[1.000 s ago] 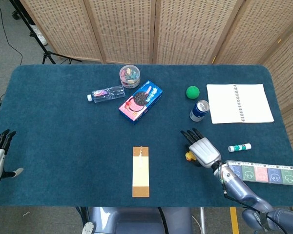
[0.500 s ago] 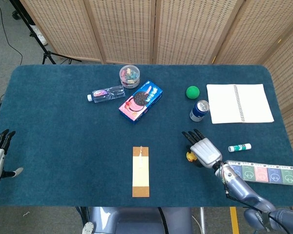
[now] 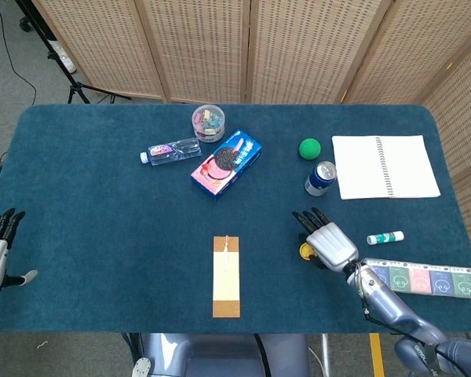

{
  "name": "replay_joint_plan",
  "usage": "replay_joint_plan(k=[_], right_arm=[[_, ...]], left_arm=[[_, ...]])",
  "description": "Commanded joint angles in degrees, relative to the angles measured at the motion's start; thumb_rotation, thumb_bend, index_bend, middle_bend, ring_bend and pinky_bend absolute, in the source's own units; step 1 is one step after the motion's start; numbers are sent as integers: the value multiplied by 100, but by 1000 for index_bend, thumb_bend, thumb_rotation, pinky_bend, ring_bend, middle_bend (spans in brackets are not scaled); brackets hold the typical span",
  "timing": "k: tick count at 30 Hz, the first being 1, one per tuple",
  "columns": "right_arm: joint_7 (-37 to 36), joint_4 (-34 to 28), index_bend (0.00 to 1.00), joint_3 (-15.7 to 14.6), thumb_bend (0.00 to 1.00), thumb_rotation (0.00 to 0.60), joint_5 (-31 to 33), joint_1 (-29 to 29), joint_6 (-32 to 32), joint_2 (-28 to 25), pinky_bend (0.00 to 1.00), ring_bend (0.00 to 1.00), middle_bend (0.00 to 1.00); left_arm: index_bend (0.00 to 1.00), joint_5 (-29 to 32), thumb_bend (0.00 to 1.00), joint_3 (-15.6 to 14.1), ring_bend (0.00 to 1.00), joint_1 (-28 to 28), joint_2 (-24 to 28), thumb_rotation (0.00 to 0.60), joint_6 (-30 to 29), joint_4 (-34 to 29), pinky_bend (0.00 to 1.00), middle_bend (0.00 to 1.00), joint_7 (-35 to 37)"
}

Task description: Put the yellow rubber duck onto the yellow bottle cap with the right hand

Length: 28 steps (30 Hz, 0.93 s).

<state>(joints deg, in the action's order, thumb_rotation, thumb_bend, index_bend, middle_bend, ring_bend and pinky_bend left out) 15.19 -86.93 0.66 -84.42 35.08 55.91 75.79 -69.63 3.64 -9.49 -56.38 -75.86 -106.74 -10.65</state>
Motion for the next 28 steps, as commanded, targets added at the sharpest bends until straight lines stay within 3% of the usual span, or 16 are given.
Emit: replay_joint_plan(k=[1, 4, 6, 8, 9, 11, 20, 28], right_arm=[[-6, -234, 382, 3, 412, 600, -128, -53, 179, -163, 0, 0, 0], [-23, -617, 336, -5, 392, 600, -364, -240, 653, -515, 0, 0, 0], [-62, -722, 240, -8, 252, 600, -472, -394, 973, -672, 0, 0, 0], [-97, -710, 84, 20, 36, 600, -533, -583, 1354, -762, 0, 0, 0], [-121, -648, 46, 49, 2, 600, -539, -732, 1639, -812, 0, 0, 0], [-269, -494, 0, 78, 0, 600, -531, -985, 2064, -841, 0, 0, 0], [-1258, -254, 0, 92, 0, 600, -203, -1907, 3094, -866, 0, 0, 0], [-1364, -370, 0, 26, 0, 600, -249, -2368, 3521, -820, 0, 0, 0]], left_arm=[[0, -2, 0, -1, 0, 2, 3, 600, 0, -5, 0, 0, 3], [0, -44, 0, -11, 0, 12, 22, 600, -13, -20, 0, 0, 30], [0, -76, 0, -18, 0, 28, 40, 600, -32, -24, 0, 0, 61], [0, -95, 0, -29, 0, 51, 67, 600, -52, -30, 0, 0, 94], [0, -101, 0, -34, 0, 69, 85, 600, -71, -40, 0, 0, 116], [0, -131, 0, -44, 0, 105, 112, 600, -115, -58, 0, 0, 158], [0, -357, 0, -81, 0, 282, 228, 600, -335, -75, 0, 0, 537], [0, -416, 0, -99, 0, 308, 340, 600, -252, 4, 0, 0, 803]])
